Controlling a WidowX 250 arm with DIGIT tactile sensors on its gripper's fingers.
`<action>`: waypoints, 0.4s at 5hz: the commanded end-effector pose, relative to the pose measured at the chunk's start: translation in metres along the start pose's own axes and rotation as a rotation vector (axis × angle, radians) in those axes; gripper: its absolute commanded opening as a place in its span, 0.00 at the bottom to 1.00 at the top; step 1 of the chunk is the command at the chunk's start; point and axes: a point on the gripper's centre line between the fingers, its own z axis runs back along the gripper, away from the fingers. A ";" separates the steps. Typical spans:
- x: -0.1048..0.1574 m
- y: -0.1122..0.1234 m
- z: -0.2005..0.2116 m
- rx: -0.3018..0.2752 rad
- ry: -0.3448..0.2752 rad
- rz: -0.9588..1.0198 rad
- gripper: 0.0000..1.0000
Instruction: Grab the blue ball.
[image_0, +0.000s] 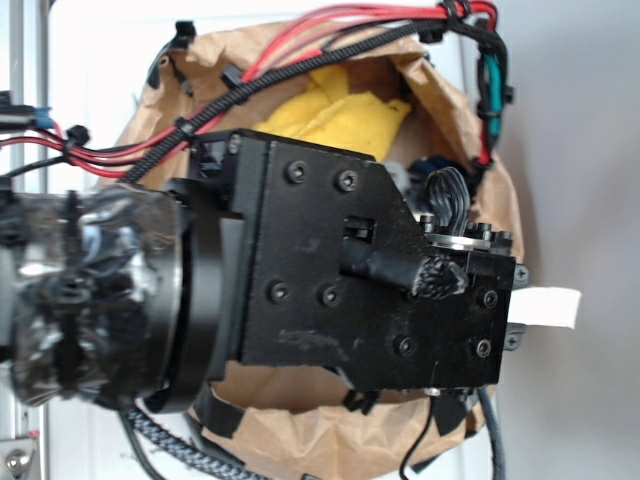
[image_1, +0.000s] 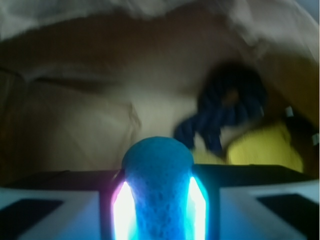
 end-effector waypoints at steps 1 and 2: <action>-0.014 0.044 0.053 -0.070 -0.024 0.102 0.00; -0.027 0.053 0.070 -0.161 -0.080 0.099 0.00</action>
